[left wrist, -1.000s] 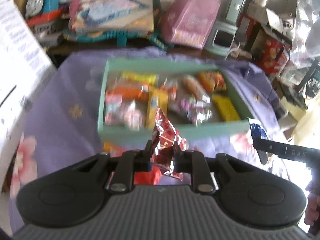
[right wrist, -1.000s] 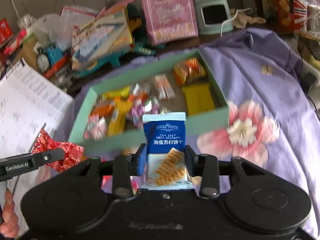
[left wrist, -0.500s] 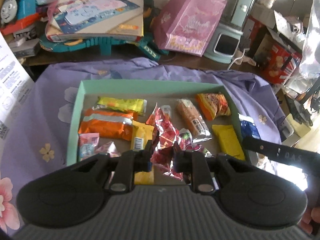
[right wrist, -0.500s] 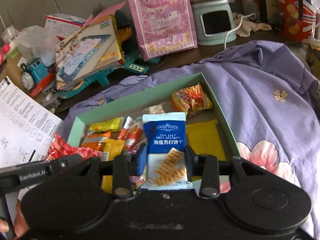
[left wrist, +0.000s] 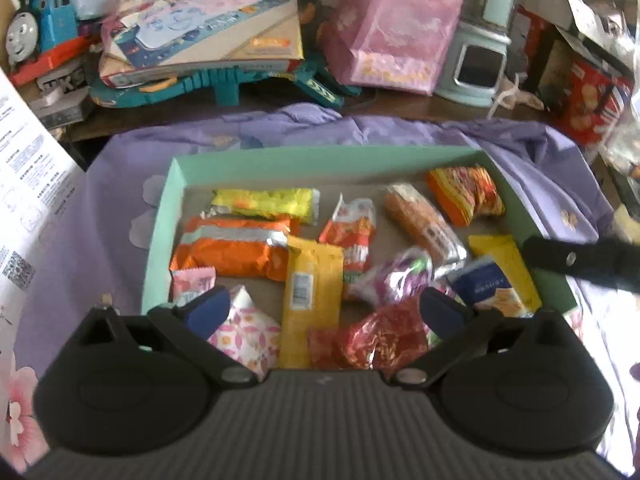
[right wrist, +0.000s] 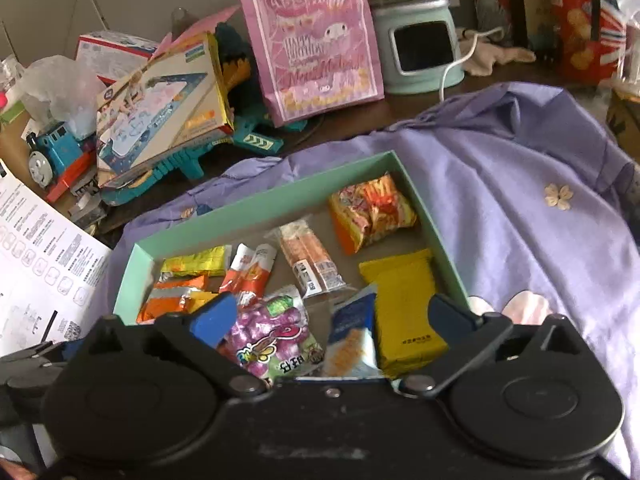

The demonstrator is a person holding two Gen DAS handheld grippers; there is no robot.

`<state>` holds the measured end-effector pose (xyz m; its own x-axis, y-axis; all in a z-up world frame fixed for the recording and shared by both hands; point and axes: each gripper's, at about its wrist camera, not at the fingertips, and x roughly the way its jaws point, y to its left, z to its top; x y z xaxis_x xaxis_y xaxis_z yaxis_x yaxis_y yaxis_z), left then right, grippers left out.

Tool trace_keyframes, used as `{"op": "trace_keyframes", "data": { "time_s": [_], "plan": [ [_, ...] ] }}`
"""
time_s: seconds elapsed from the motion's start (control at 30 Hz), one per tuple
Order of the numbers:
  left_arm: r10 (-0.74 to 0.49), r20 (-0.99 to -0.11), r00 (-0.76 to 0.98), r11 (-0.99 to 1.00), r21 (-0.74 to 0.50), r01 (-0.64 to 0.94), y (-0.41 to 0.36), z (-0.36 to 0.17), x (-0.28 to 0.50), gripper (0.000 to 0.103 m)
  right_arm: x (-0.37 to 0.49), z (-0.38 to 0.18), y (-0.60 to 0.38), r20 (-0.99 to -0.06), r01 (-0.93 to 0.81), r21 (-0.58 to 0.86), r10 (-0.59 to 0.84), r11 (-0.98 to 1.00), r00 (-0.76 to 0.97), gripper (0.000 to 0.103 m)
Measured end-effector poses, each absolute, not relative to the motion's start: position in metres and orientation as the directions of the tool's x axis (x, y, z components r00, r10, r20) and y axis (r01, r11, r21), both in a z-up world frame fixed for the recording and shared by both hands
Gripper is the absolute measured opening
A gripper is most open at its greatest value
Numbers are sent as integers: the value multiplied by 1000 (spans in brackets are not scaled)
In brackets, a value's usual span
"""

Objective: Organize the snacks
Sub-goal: 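Carry both packets into the green box and open both tools, then move both tools back over the remaining snack pile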

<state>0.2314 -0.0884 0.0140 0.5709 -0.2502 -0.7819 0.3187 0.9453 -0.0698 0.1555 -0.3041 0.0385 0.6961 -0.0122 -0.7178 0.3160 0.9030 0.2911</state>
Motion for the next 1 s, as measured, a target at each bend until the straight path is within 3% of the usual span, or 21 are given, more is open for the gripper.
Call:
{"op": "trace_keyframes", "data": {
  "time_s": [0.6, 1.0],
  "plan": [
    [-239, -768, 594, 952, -67, 297, -60, 39, 180, 103, 97, 65, -288, -705, 304, 286, -16, 909, 709, 103],
    [-244, -827, 507, 934, -59, 352, -44, 5, 109, 103, 44, 47, -270, -740, 288, 295, 27, 911, 673, 103]
  ]
}}
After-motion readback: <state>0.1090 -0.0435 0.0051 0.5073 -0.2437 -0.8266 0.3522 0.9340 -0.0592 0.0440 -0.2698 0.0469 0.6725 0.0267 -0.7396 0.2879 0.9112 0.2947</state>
